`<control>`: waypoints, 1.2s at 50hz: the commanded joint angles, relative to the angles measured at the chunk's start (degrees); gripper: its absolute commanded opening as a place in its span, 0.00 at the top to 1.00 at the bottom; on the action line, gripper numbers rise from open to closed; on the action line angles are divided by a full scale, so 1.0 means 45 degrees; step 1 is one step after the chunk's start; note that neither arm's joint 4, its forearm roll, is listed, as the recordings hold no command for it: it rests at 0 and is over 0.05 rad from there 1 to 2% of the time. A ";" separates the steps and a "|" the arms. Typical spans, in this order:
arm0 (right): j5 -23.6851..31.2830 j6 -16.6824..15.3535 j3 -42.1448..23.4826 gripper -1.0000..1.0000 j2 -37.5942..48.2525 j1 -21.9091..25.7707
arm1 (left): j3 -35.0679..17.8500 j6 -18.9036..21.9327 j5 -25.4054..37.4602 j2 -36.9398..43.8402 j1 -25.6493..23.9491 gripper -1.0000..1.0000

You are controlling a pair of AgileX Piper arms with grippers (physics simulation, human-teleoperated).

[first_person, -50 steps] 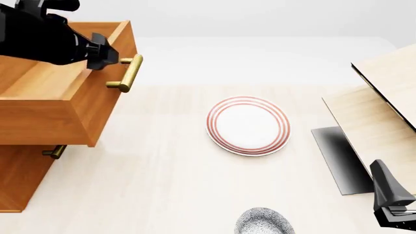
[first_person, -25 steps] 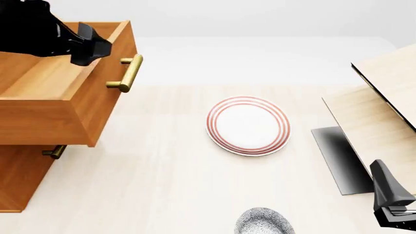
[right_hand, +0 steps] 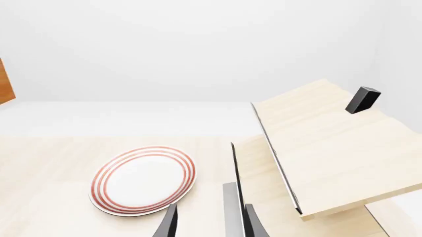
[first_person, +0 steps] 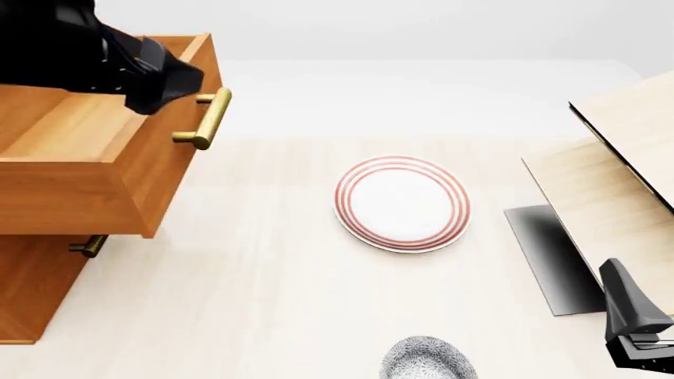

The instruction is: Open the top drawer of the cabinet and put the bowl in it.

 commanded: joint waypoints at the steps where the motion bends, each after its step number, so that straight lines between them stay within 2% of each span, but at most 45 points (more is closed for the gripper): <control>1: 0.0004 0.0003 0.0010 0.00 -0.0017 0.0008 | 0.0308 0.0208 0.0075 -0.0515 -0.0627 0.00; 3: 0.0005 0.0003 0.0010 0.00 -0.0010 0.0006 | 0.0216 -0.0082 0.0100 -0.0375 -0.0937 0.00; 5: 0.0006 -0.0003 0.0010 0.00 -0.0010 0.0003 | 0.0435 0.0208 0.0015 -0.0499 -0.0948 0.00; 10: 0.0006 0.0001 0.0010 0.00 -0.0013 0.0001 | 0.0505 -0.0088 -0.0157 -0.0387 -0.1530 0.00; 12: 0.0006 -0.0002 0.0010 0.00 -0.0010 0.0004 | 0.0728 0.0251 -0.0192 -0.0591 -0.1513 0.00; 14: 0.0005 -0.0003 0.0010 0.00 -0.0012 0.0004 | 0.0609 -0.0050 -0.0198 -0.0432 -0.1866 0.00; 15: 0.0006 0.0001 0.0010 0.00 -0.0009 0.0003 | 0.0744 0.0174 -0.0230 -0.0553 -0.1837 0.00; 27: 0.0005 0.0003 0.0010 0.00 -0.0015 0.0003 | 0.0891 -0.0259 -0.0773 -0.0051 -0.3254 0.00; 32: 0.0006 0.0001 0.0010 0.00 -0.0011 0.0003 | 0.1433 -0.0160 -0.0975 -0.0220 -0.3314 0.00; 44: 0.0005 -0.0001 0.0010 0.00 -0.0012 0.0005 | 0.2532 -0.0639 -0.2216 0.0433 -0.4347 0.00; 60: 0.0006 0.0001 0.0010 0.00 -0.0007 0.0004 | 0.3111 -0.1163 -0.3566 0.1582 -0.5193 0.00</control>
